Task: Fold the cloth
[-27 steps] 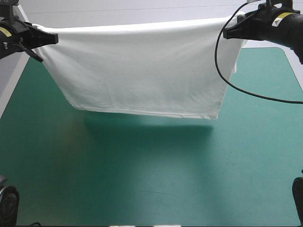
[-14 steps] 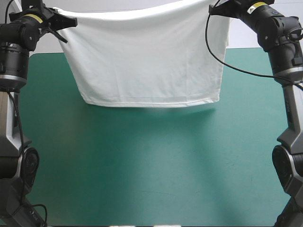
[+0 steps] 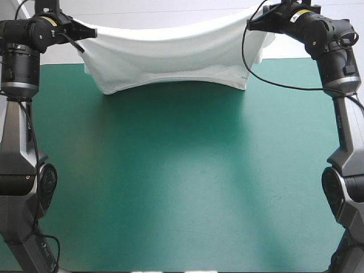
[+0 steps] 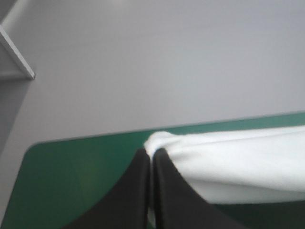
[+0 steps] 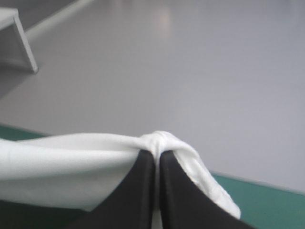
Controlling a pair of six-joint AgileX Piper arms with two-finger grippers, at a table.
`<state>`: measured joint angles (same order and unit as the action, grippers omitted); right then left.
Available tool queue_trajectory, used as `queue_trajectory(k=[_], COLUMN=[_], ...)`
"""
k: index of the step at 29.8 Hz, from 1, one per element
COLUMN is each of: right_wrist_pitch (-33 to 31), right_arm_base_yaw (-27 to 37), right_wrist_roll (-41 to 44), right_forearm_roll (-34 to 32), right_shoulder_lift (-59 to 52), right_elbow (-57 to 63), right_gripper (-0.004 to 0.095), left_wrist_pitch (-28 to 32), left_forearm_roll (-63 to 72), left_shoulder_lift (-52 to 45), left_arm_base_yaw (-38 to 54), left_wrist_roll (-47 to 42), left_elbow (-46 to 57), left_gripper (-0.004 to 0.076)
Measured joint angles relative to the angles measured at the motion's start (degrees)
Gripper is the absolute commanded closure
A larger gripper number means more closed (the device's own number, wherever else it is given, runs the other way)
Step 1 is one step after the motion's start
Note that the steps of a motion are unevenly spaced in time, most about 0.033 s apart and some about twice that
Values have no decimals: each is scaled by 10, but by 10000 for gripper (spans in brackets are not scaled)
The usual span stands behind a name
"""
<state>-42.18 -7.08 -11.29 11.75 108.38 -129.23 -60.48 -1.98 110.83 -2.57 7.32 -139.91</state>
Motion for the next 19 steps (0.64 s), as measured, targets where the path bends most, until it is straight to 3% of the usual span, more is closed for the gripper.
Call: queue_trajectory(k=[4,8,14,19], right_wrist_pitch=[-146,-259,-286,-285], right_arm_base_yaw=[6,7,7,7], right_wrist_roll=[6,16,16,15], right_forearm_roll=[0,-11,-12,-20], right_shoulder_lift=[47,92,63,-27], right_elbow=[-1,30,175,297], right_gripper=[926,926,926,927], left_wrist_pitch=[-91,-114,-114,-107], left_forearm_roll=[2,20,49,51], left_shoulder_lift=[53,98,55,-59], left_arm_base_yaw=[0,0,-2,-4], left_wrist_roll=[13,14,17,14], left_elbow=[0,36,215,413], left_gripper=[732,732,732,732])
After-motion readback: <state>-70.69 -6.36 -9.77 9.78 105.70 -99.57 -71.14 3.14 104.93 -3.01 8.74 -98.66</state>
